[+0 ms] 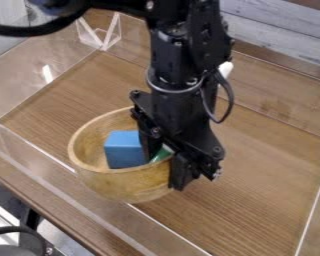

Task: Remove the green marker from inside the brown bowl and put it on the table

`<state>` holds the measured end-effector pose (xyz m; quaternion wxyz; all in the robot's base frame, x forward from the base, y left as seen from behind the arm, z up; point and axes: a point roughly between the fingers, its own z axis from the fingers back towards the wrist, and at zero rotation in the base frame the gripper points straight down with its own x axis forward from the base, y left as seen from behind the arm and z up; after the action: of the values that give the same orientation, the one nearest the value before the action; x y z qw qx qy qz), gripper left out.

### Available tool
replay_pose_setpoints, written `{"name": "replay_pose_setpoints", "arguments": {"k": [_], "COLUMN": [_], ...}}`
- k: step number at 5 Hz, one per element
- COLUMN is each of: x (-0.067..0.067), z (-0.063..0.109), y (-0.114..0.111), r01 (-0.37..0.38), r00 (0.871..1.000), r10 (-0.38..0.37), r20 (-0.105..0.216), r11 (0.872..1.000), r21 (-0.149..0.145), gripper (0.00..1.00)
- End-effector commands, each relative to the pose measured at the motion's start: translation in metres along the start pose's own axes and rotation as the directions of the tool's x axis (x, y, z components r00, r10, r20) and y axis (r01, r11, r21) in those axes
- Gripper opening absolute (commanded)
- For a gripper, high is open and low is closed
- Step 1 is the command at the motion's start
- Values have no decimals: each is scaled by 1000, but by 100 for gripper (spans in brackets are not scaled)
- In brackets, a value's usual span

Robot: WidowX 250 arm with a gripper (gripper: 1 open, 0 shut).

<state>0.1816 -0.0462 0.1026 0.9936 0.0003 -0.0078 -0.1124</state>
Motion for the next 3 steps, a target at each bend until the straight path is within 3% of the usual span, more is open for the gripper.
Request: {"name": "replay_pose_setpoints", "arguments": {"k": [1, 3], "x": [4, 2], "z": [12, 14], "y": [-1, -3], "r01": [10, 5], "r00": [998, 998], "r10": [-10, -5], "r20": [56, 62], "r11": [1000, 1000], "r21": [1, -2], "gripper": [0, 0]}}
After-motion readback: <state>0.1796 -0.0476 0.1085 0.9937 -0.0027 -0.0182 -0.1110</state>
